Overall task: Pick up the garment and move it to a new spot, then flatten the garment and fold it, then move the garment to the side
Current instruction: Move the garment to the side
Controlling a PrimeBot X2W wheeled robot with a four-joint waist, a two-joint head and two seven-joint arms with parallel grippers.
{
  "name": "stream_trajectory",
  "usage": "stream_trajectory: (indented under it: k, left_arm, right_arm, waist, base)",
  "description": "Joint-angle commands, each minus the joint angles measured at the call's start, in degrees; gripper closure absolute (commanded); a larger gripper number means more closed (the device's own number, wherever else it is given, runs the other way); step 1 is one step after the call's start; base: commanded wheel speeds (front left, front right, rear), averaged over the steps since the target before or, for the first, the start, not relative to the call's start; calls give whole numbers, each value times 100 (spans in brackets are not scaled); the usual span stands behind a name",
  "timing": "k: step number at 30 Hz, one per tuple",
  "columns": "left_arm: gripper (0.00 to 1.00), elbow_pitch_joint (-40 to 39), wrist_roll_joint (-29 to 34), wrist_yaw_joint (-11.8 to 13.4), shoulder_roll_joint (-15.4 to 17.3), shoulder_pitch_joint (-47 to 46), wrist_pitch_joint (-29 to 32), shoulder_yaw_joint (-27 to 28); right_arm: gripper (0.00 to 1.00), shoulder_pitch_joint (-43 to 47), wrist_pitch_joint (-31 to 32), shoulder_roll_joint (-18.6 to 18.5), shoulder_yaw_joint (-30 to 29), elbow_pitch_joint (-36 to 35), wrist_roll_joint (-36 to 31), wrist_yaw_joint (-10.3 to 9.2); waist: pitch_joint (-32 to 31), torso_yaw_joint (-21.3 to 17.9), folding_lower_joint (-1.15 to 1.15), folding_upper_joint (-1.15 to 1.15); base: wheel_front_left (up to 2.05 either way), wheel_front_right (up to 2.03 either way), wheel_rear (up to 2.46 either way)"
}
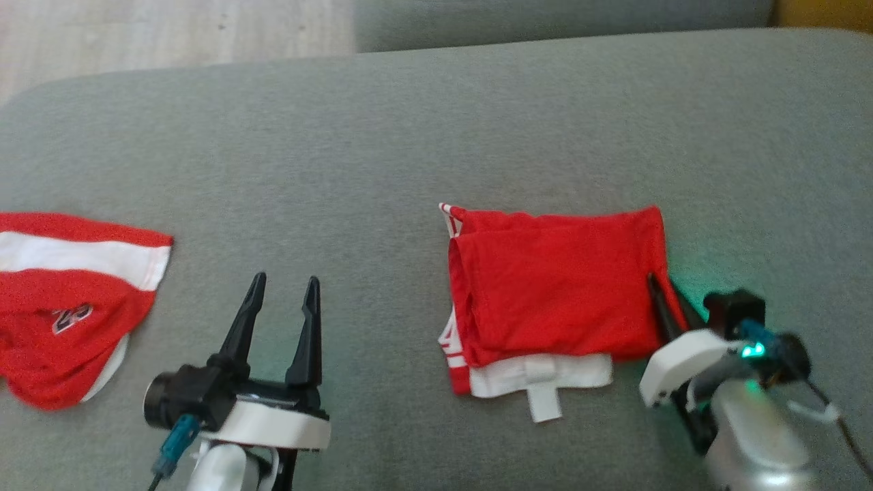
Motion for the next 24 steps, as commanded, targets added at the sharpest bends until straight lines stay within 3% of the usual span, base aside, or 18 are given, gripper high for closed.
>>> stream_trajectory:
  k: [1, 5, 9, 10, 17, 24]
  left_arm:
    - [0, -216, 73, 9, 4, -319, -29, 153]
    - [0, -241, 109, 9, 4, -505, -29, -13]
    - [0, -251, 94, 9, 4, -741, -29, -275]
    - [0, -251, 94, 9, 4, -741, -29, -275]
    - [0, -245, 140, 9, 68, -954, -29, -386]
    - [0, -246, 126, 9, 145, -1073, -29, -358]
  right_arm:
    - [100, -370, -18, -256, 255, -279, -93, 37]
    - [100, -804, 41, -737, 605, -450, -112, 37]
    - [100, -1277, 149, -1504, 820, -428, 56, 37]
    - [100, -1277, 149, -1504, 820, -428, 56, 37]
    - [100, -1944, 169, -2767, 982, -23, 263, 37]
    - [100, -2296, 73, -3324, 752, 429, 466, 37]
  waist:
    - [130, -211, 0, 0]
    - [318, -430, 0, 0]
    - [534, -471, 0, 0]
    - [534, -471, 0, 0]
    - [929, -473, 0, 0]
    - [1193, -396, 0, 0]
  base:
    - [0, 0, 0]
    - [0, 0, 0]
    - [0, 0, 0]
    - [0, 0, 0]
    - [0, 0, 0]
    - [0, 0, 0]
